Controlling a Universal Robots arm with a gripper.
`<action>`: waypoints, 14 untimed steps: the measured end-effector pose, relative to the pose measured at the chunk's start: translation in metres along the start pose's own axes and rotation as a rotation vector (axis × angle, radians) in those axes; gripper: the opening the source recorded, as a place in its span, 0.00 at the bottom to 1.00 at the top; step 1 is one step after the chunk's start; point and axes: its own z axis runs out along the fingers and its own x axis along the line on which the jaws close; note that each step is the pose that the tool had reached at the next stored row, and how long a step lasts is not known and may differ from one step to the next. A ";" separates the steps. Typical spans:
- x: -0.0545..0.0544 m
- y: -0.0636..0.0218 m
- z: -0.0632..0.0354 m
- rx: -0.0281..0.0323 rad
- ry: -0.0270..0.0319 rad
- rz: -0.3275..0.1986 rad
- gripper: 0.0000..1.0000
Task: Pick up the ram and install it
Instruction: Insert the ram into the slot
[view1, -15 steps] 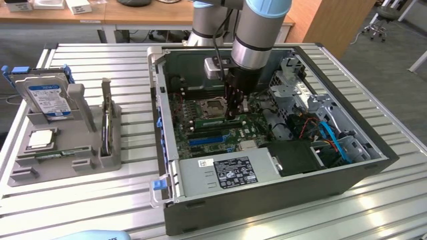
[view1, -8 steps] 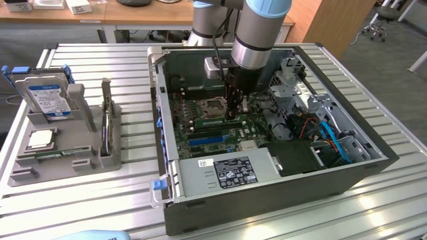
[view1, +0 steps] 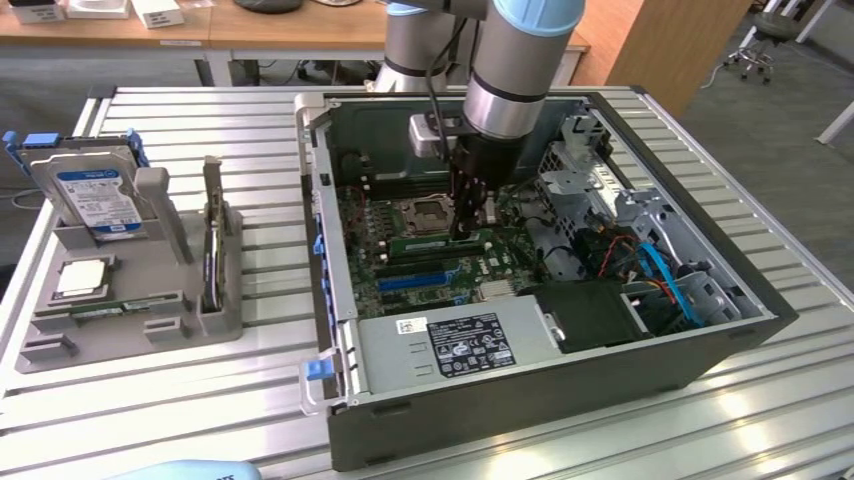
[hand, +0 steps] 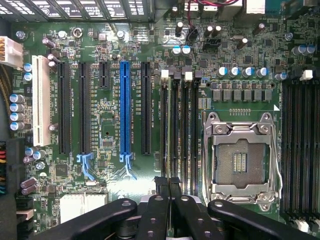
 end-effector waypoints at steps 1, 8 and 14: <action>0.000 -0.0003 0.0000 -0.0017 0.0001 0.000 0.11; 0.000 -0.0007 0.0000 -0.0092 0.0003 -0.001 0.11; 0.000 -0.0011 0.0001 -0.0092 0.0007 -0.011 0.11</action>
